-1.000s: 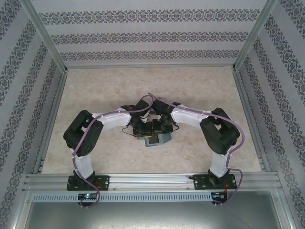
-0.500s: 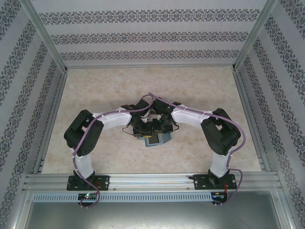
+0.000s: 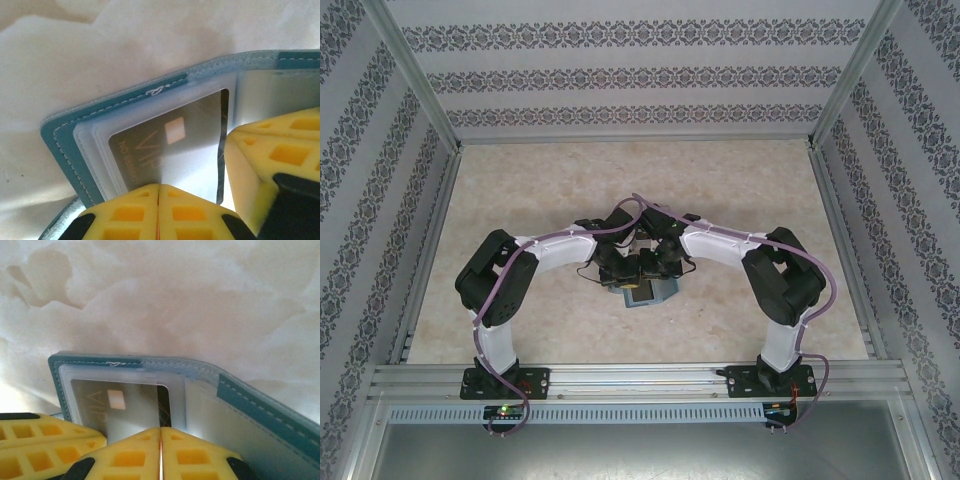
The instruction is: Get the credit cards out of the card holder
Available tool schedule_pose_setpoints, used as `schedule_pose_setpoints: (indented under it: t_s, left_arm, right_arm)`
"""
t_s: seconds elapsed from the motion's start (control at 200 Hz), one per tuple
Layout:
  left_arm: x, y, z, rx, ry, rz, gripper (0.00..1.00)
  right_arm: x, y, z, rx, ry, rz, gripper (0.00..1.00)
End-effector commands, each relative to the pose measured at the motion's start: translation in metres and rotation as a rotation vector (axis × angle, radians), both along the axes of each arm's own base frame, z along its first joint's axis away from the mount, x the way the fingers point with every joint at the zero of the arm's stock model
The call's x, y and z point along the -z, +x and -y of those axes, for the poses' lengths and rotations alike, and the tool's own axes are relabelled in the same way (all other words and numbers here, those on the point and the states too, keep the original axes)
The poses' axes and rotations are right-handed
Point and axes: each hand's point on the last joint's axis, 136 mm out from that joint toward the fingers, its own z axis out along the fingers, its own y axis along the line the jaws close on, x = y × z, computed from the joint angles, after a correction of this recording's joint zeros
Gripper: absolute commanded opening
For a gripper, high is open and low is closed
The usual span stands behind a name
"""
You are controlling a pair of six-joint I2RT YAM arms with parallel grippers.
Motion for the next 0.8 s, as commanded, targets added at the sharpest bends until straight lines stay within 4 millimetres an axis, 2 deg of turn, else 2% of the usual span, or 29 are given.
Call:
schedule_pose_setpoints:
  t_s: [0.0, 0.31, 0.4, 0.485, 0.794]
  left_arm:
    - [0.011, -0.006, -0.003, 0.030, 0.061, -0.005, 0.07]
    - [0.010, -0.007, -0.004, 0.029, 0.059, -0.001, 0.07]
    - [0.010, -0.007, -0.005, 0.026, 0.060, 0.000, 0.08]
    - [0.009, -0.007, -0.005, 0.027, 0.059, 0.002, 0.08]
    - [0.007, -0.007, -0.006, 0.025, 0.059, 0.008, 0.09]
  right_arm:
    - [0.015, -0.006, -0.006, 0.001, 0.014, -0.038, 0.10]
    - [0.024, -0.008, -0.003, 0.012, 0.002, -0.050, 0.10]
    - [0.023, -0.007, 0.004, 0.015, -0.037, -0.038, 0.19]
    - [0.021, -0.007, 0.008, 0.011, -0.062, -0.030, 0.23]
    - [0.009, -0.004, 0.016, 0.006, -0.100, 0.001, 0.29]
